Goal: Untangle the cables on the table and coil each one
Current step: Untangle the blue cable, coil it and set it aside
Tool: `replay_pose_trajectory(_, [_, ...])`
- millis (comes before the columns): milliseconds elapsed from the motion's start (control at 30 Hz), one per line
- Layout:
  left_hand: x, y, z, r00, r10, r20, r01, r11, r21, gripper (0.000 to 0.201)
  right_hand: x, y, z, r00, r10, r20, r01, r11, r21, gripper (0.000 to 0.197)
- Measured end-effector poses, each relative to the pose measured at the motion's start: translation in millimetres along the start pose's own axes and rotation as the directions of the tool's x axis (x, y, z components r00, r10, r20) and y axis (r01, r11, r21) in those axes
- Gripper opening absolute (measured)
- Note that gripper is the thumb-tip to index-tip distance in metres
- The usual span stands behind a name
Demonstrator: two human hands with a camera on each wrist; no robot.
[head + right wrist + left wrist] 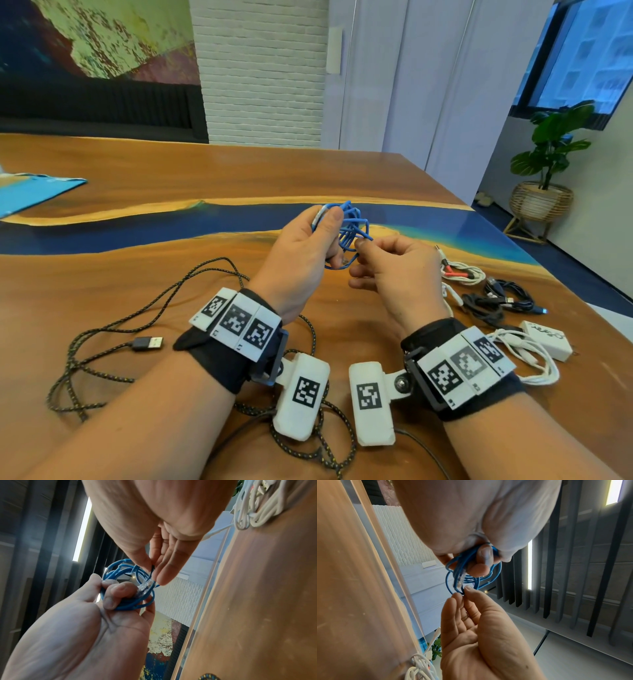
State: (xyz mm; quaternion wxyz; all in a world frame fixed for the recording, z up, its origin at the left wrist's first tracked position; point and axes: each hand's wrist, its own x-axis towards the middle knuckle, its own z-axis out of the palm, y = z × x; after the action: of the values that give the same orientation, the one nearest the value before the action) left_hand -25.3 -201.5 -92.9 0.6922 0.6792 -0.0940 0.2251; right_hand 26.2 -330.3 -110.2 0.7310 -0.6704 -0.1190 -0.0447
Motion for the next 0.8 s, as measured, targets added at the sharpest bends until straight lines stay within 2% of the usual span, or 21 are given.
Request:
replay_pose_trajectory(133, [0,0,1,1.0,0.003,0.025,-0.003,1.0,0.009,0.03,0,0,2,0.999,-0.032,-0.037,0.032,0.999,-0.003,0.006])
replay_pose_trajectory(233, [2,1,-1,1.0,0.021,-0.023,-0.02,0.999,0.028,0.031,-1,-1,4,0.999,-0.032,-0.013,0.033,0.999,0.04,0.004])
replay_pose_trajectory(300, [5,1,-5,0.994,0.025,-0.104,-0.021,0.999,0.036,0.035,1,-2,5,0.999,-0.015,0.042,0.011,0.995,0.095,0.006])
replay_pose_trajectory(367, [10,2,-11,0.976,-0.009,-0.218,0.007,1.0,-0.009,0.039,1,-6,6,0.992,-0.018,0.124,-0.011,0.974,0.224,0.013])
replay_pose_trajectory(433, [15,3,-18,0.945,-0.068,-0.321,0.037,0.994,-0.1,0.04,-1,-12,7,0.975,-0.049,0.218,-0.039,0.924,0.382,0.023])
replay_pose_trajectory(500, [19,3,-26,0.921,-0.119,-0.371,0.054,0.982,-0.182,0.04,-7,-20,7,0.949,-0.05,0.312,-0.114,0.868,0.484,0.028])
replay_pose_trajectory(567, [22,1,-33,0.91,-0.151,-0.387,0.061,0.97,-0.236,0.04,-12,-25,5,0.925,-0.029,0.38,-0.162,0.873,0.46,0.027])
replay_pose_trajectory(633, [24,2,-37,0.9,-0.176,-0.399,0.057,0.955,-0.292,0.04,-15,-26,5,0.908,-0.009,0.419,-0.143,0.933,0.33,0.029])
replay_pose_trajectory(700, [25,6,-43,0.888,-0.202,-0.413,0.041,0.929,-0.367,0.039,-17,-26,4,0.866,0.012,0.5,-0.08,0.99,0.116,0.03])
replay_pose_trajectory(733, [26,8,-48,0.877,-0.227,-0.424,0.032,0.907,-0.419,0.038,-19,-27,3,0.815,0.031,0.579,-0.036,0.999,-0.003,0.028])
replay_pose_trajectory(800, [28,12,-62,0.853,-0.289,-0.435,0.026,0.855,-0.518,0.037,-23,-29,-1,0.655,0.103,0.749,0.037,0.985,-0.168,0.022])
